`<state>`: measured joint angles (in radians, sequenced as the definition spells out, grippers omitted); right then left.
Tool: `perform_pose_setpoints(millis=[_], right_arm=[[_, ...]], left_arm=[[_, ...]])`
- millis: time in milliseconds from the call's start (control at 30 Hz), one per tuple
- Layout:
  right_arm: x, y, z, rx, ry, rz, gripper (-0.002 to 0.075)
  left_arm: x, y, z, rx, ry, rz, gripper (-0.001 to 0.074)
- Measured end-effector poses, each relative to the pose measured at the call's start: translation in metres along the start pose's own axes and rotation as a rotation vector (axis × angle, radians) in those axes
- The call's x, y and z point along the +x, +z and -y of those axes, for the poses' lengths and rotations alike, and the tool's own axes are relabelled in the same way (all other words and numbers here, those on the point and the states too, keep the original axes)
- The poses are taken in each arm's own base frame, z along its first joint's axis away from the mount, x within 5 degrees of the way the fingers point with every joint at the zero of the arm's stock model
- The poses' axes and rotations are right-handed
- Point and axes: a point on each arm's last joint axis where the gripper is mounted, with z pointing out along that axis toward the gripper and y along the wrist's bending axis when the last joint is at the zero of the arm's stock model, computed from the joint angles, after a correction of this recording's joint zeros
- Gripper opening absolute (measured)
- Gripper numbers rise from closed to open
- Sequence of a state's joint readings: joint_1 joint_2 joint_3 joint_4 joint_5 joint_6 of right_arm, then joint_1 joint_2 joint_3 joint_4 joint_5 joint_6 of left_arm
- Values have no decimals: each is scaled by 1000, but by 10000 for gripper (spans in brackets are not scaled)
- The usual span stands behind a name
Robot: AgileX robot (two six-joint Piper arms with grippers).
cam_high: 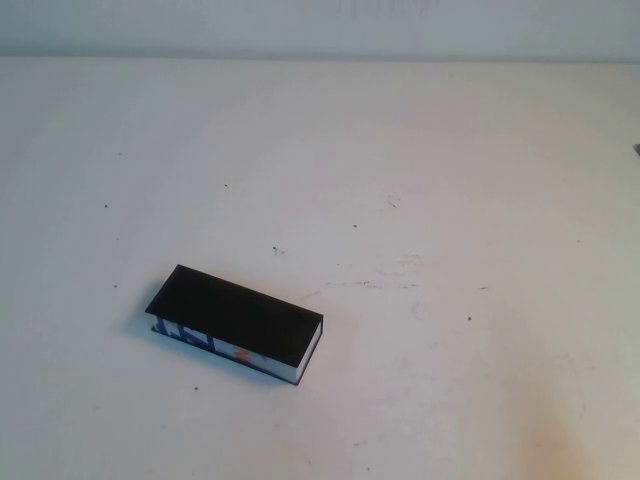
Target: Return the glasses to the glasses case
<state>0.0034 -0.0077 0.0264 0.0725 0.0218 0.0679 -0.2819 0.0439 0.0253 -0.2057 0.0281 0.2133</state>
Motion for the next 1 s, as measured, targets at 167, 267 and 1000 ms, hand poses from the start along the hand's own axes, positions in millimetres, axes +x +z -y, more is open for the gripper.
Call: perform_pose_setpoints(millis=[167, 267, 1000], right_arm=[[11, -1, -2, -28, -76, -123, -11], [21, -2, -4, -54, -106, -227, -11], [32, -6, -5, -82, -118, -350, -11]], left_arm=[[0, 0, 0, 0, -2, 0, -1], [0, 0, 0, 0, -2, 0, -1], [0, 0, 0, 0, -2, 0, -1]])
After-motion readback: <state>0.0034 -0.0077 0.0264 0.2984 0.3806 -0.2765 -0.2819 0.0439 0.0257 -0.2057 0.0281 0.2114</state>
